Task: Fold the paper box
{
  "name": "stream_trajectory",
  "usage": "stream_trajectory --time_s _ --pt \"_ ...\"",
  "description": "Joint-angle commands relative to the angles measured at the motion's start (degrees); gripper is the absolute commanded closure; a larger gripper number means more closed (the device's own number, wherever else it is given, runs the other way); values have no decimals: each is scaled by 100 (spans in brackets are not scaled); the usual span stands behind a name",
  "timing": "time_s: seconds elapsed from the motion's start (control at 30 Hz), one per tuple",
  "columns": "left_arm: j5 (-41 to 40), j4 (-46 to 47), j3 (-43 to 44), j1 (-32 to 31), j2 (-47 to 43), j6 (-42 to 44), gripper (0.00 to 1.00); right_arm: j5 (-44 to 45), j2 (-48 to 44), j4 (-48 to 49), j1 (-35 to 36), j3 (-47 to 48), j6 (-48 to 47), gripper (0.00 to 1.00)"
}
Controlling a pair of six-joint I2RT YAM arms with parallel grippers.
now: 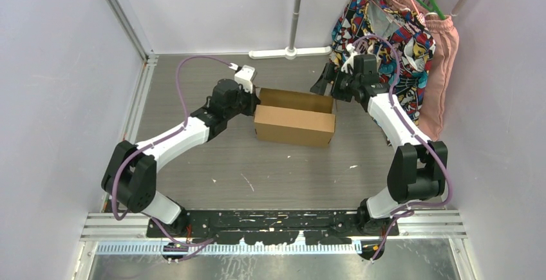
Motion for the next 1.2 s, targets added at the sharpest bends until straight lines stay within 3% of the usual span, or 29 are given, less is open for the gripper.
stream_trajectory --time_s 0.0,0.13,0.37,0.6,0.77,0.9,1.07,1.17 --pt "133 -344 212 63 145 105 94 -292 -281 102 92 -28 -78 12" --pt "209 -378 266 147 146 163 94 -438 -307 160 107 -69 -134 12" --pt "525 -460 354 329 126 303 94 -931 -557 771 109 -276 -181 1" --pt "1153 -615 631 608 306 380 94 -2024 -520 1073 110 -184 -45 0" --pt "1364 -938 1037 693 569 513 94 -2316 -610 1027 117 -251 -51 0" --pt "1544 -1028 1222 755 718 579 93 -2056 -694 502 263 -131 -512 0" --pt "1928 -1086 1359 913 791 650 93 -870 -688 -472 857 185 -1476 0" --pt "2038 -1166 1410 981 788 703 93 -161 -634 -747 1155 251 -1797 8"
